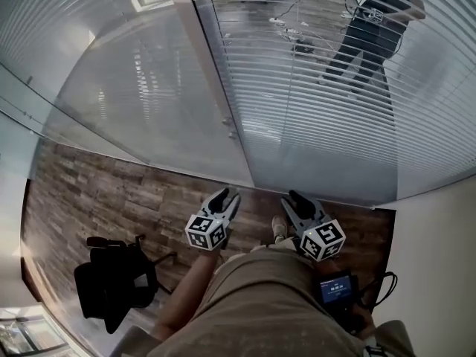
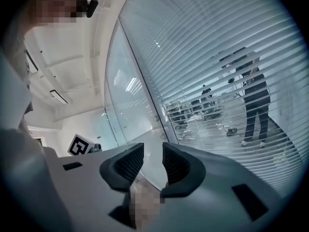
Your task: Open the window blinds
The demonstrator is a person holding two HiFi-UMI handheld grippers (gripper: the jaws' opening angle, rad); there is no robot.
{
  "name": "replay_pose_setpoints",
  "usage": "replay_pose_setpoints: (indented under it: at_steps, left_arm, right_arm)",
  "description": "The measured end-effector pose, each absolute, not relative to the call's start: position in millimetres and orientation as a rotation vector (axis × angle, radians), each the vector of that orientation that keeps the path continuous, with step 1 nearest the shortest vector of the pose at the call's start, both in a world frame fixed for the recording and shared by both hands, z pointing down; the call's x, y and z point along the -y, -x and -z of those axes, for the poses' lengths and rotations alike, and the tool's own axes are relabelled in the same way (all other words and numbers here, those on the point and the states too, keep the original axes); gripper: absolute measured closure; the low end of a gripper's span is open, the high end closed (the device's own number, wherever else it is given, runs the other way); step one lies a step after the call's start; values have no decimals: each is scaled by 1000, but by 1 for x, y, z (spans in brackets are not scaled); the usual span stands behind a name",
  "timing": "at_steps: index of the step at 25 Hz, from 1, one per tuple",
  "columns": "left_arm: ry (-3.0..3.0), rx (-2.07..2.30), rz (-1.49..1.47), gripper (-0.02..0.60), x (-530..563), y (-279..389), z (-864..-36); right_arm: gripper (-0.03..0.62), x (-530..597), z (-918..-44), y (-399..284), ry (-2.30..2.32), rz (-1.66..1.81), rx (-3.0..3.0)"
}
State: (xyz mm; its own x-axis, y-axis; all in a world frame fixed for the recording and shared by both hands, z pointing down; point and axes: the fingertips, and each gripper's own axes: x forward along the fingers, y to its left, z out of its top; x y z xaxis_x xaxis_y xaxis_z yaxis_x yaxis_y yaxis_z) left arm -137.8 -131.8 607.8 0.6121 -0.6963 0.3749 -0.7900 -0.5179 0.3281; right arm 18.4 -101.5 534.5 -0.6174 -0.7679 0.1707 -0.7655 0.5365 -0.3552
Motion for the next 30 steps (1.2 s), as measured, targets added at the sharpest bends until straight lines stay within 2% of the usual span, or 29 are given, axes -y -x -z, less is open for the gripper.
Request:
replay_pose_setpoints:
  at_steps: [5,30]
  left_arm:
    - [-2391,1131,-270,419,109,133,-583]
    - [-2401,1120,-184,420,-104,214,-604]
  right_arm:
    - [468,76,-511,-15,1380,645,-2749]
    - [468,-145,-544,76,1380,647,-2801]
